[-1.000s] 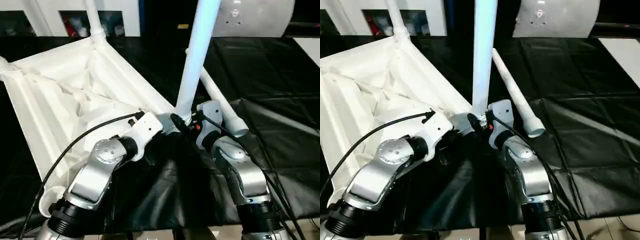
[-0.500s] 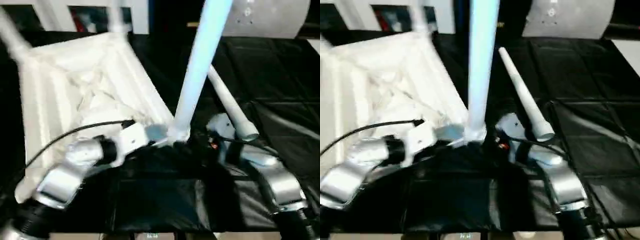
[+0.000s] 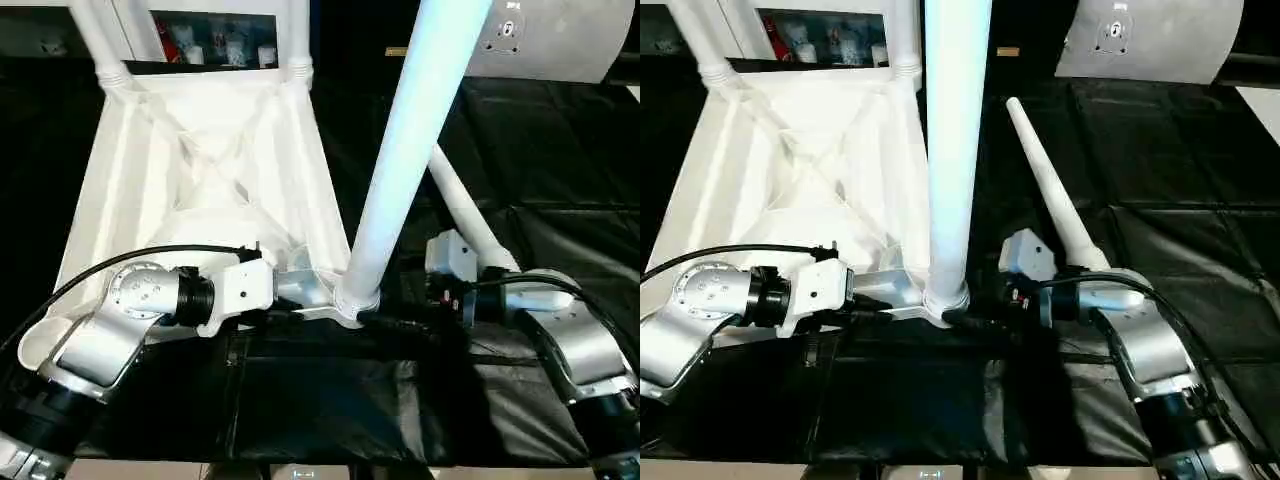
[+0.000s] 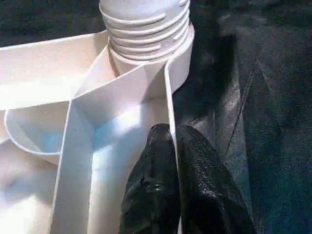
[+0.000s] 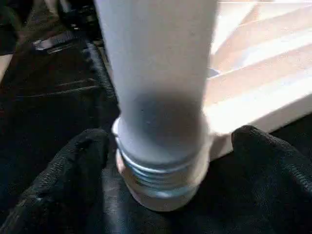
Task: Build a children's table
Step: Rotate leg to tighten
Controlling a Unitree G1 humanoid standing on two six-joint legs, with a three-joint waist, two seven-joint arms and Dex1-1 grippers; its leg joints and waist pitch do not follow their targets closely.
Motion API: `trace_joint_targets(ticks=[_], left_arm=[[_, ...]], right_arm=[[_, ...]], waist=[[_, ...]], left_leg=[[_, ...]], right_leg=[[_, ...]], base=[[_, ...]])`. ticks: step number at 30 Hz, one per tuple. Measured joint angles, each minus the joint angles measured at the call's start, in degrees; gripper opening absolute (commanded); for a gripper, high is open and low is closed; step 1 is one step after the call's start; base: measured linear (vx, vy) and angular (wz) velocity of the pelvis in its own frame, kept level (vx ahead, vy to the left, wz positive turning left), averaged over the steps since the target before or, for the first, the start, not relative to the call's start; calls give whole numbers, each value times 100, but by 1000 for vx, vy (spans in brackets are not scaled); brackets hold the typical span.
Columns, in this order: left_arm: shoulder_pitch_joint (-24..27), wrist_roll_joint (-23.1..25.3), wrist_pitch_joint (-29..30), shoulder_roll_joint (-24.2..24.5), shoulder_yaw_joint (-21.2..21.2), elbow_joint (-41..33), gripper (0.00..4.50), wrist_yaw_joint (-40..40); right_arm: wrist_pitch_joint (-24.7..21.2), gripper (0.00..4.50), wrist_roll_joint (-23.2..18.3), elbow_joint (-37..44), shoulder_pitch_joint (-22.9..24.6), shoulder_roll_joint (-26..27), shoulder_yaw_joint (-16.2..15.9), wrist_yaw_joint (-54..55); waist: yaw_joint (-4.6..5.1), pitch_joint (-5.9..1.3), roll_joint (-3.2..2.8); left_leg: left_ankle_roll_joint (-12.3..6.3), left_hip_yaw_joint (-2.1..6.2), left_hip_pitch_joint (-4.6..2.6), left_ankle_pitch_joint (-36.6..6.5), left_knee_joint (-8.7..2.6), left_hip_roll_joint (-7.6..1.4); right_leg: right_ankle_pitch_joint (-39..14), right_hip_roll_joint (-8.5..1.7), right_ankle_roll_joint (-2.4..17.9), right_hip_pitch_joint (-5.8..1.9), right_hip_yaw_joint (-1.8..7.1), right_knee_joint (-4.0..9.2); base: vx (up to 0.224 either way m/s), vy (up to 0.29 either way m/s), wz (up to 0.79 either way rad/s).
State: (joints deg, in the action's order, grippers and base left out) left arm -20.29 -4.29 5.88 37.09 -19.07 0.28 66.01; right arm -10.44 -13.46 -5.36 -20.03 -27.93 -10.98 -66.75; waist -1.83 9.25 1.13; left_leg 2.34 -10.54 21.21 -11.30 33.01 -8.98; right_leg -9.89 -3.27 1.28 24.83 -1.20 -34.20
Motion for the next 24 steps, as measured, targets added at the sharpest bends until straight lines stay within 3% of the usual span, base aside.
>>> trace_joint_targets(ticks=[8,11,13,20,24], left_arm=[[-34,-6,-34,7,-44,11,0,38],[-36,-6,-43,10,-44,14,0,70],[-36,-7,-50,14,-44,14,0,79],[62,-50,2,5,20,-34,0,50],[280,12,566,-205,183,-405,0,-420]], right_arm=[[174,328,0,-223,-163,108,-80,-129],[202,322,-18,-269,-165,146,-88,-191],[205,289,-29,-280,-165,146,-88,-211],[54,274,-82,-140,-17,235,-58,-61],[-374,272,-78,195,287,627,116,641]], waist=[[-20,0,3],[-18,1,6],[-19,2,8],[-11,1,9],[9,-1,12]], left_leg=[[-3,-1,5,-1,1,0],[-3,-1,5,-1,1,0],[-3,-1,5,-1,1,0],[-3,-2,0,-1,-1,-1],[0,-5,-13,1,2,-5]], right_leg=[[-1,-1,0,2,0,2],[-1,-1,0,2,0,1],[-1,-1,0,2,0,1],[-1,0,0,0,-1,1],[7,0,12,-9,-1,-2]], base=[[0,0,0],[0,0,0],[0,0,0],[0,0,0],[0,0,0]])
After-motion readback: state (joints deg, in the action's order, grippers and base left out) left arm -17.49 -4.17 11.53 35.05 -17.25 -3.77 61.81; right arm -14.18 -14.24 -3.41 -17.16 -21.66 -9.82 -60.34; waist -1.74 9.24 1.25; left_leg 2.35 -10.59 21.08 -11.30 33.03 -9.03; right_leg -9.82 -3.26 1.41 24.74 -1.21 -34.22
